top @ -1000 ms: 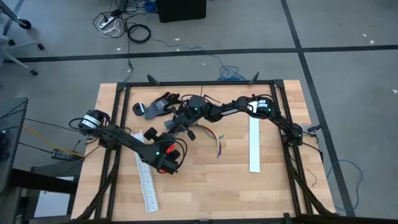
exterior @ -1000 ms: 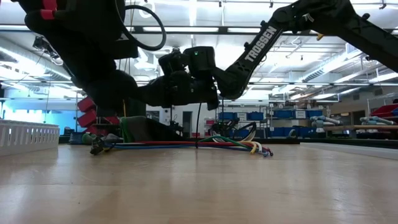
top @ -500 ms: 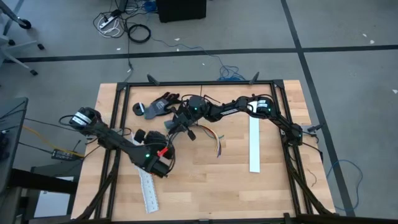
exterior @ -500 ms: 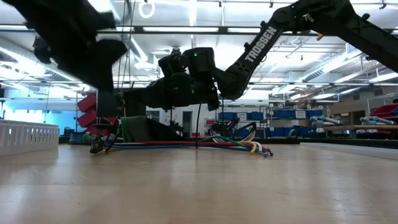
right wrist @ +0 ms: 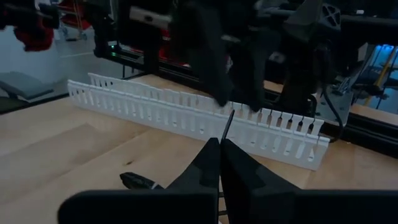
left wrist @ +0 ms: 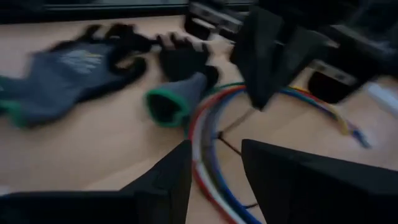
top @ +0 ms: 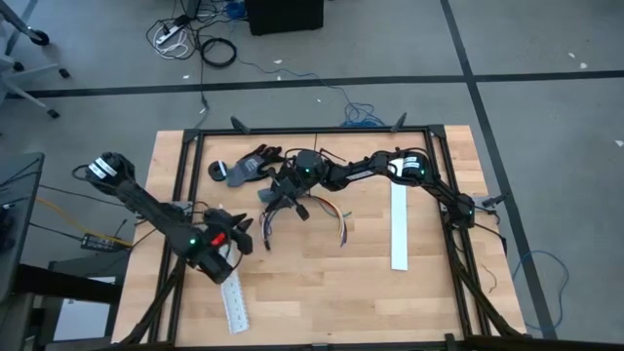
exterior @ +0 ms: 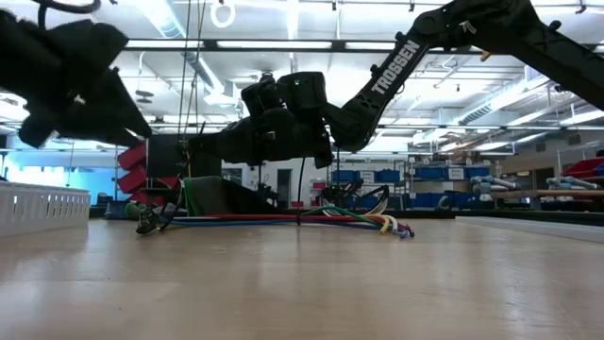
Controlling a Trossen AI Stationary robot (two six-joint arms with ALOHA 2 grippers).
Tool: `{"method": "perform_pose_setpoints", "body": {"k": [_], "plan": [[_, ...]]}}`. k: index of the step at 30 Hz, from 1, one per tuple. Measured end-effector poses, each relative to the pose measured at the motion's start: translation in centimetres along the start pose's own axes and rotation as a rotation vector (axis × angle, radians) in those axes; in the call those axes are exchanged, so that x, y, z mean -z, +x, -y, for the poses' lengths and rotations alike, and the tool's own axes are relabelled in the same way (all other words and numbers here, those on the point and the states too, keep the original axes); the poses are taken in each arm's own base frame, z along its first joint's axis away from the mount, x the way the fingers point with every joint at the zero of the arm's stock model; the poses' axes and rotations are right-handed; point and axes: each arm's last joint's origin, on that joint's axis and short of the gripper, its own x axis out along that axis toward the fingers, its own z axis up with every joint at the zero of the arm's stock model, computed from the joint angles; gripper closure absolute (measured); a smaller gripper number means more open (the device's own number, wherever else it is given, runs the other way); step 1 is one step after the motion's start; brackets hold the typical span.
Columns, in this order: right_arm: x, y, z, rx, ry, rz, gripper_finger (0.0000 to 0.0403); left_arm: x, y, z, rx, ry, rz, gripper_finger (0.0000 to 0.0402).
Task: Ziptie cables
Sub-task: Wrap the cables together using the black zip
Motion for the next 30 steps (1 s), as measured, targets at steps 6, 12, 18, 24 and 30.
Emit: {"method": "perform_pose_setpoints", "body": {"k": [6,12,18,24,30], "plan": [[0.0,0.0,0.0,-0.002,0.013,0.000,0.0403,1.7,2.2,-1.5,0.012,0.082,0.088,0.0273],[0.0,-0.1,0.1,-0.001,0.017,0.001,0.0403,1.4,3.1,-1.2,-0.003,0.103,0.077,0.0275],[0.0,-0.2,0.1,0.002,0.017,0.003,0.0403,0.8,3.7,-0.1,0.021,0.359,0.077,0.0273],[0.0,-0.2,0.2,0.004,0.017,0.004,0.0402,0.5,4.5,0.1,0.030,0.421,0.030,0.0240],[-0.1,-0.2,0.2,0.004,0.018,0.006,0.0403,0.4,5.1,0.1,0.013,0.438,0.015,0.0190]]}}
